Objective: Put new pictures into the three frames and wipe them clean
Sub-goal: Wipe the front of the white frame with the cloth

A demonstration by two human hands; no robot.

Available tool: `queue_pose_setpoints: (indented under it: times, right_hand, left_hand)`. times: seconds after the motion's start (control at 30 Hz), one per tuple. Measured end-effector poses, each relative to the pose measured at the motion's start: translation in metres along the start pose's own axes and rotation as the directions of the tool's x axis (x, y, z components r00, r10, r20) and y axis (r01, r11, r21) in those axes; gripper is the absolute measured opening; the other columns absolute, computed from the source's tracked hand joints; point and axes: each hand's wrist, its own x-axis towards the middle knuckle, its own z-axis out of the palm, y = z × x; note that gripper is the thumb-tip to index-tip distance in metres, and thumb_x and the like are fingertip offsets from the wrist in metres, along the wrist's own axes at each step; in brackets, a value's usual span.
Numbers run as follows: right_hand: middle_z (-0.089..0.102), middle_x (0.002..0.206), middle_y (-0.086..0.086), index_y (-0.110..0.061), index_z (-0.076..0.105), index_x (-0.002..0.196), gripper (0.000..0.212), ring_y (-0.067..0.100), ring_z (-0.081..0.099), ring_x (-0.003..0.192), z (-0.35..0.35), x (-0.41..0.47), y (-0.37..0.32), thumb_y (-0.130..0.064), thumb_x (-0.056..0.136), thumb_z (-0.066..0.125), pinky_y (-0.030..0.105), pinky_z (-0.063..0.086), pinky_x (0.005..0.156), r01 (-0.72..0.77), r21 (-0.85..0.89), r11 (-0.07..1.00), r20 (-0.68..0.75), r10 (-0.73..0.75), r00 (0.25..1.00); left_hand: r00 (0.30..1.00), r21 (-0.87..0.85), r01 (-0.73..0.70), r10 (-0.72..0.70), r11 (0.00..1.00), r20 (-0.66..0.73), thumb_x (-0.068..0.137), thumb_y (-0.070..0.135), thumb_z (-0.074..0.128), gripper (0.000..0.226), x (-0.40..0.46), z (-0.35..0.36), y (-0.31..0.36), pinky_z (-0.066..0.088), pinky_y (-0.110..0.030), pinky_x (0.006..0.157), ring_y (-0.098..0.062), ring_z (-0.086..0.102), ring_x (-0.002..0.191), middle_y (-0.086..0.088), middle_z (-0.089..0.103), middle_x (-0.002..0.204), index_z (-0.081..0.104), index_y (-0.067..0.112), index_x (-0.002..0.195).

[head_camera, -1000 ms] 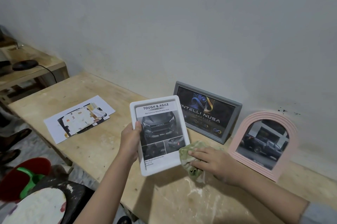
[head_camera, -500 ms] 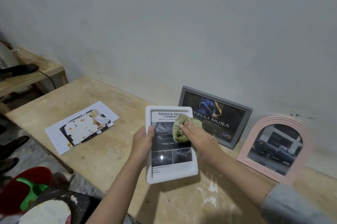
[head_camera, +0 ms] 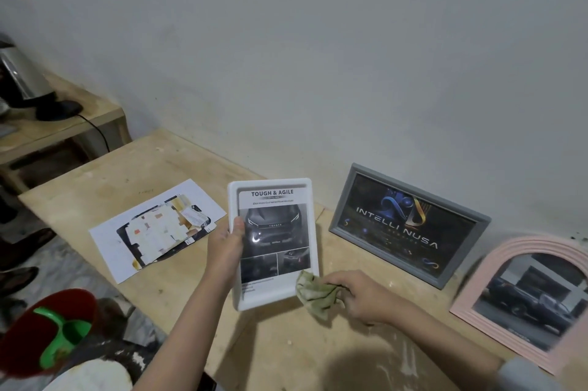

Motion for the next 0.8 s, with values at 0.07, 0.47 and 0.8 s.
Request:
queue_pose_setpoints:
  times: [0.07,0.47,0.8]
  right_hand:
    - [0.067,0.104,-0.011,-0.018,0.068,0.114,0.050,-0.017,0.057,0.094,-0.008,0.023,-0.005,0.007,0.078,0.044,0.012,0.045,0.087,-0.053,0.016,0.998,0.035,0.053,0.998]
    - [0.066,0.109,0.005,-0.013,0.064,0.115,0.043,0.022,0.060,0.103,-0.024,0.209,0.022,0.005,0.079,0.048,0.031,0.048,0.088,-0.208,-0.137,0.968,-0.109,0.194,0.975]
    - [0.044,0.142,0.005,-0.028,0.036,0.140,0.065,0.025,0.043,0.127,0.004,0.306,0.084,0.001,0.083,0.043,0.037,0.041,0.102,-0.293,-0.329,0.898,-0.150,0.257,0.955]
  left_hand:
    - [0.999,0.006,0.029,-0.028,1.000,-0.019,0.101,0.029,0.040,0.033,0.018,-0.013,-0.003,0.050,-0.043,0.090,-0.031,0.063,0.098,-0.011,0.069,0.100,0.067,0.010,0.102]
    - [0.987,0.078,0.093,-0.082,0.993,-0.140,0.101,0.031,0.039,0.035,0.131,-0.097,-0.015,0.048,-0.040,0.087,-0.029,0.064,0.093,-0.009,0.070,0.093,0.069,0.013,0.101]
    - [0.978,-0.030,0.194,-0.195,0.981,-0.073,0.101,0.025,0.042,0.036,0.176,-0.100,-0.018,0.052,-0.045,0.079,-0.033,0.066,0.079,-0.010,0.070,0.073,0.067,0.012,0.078]
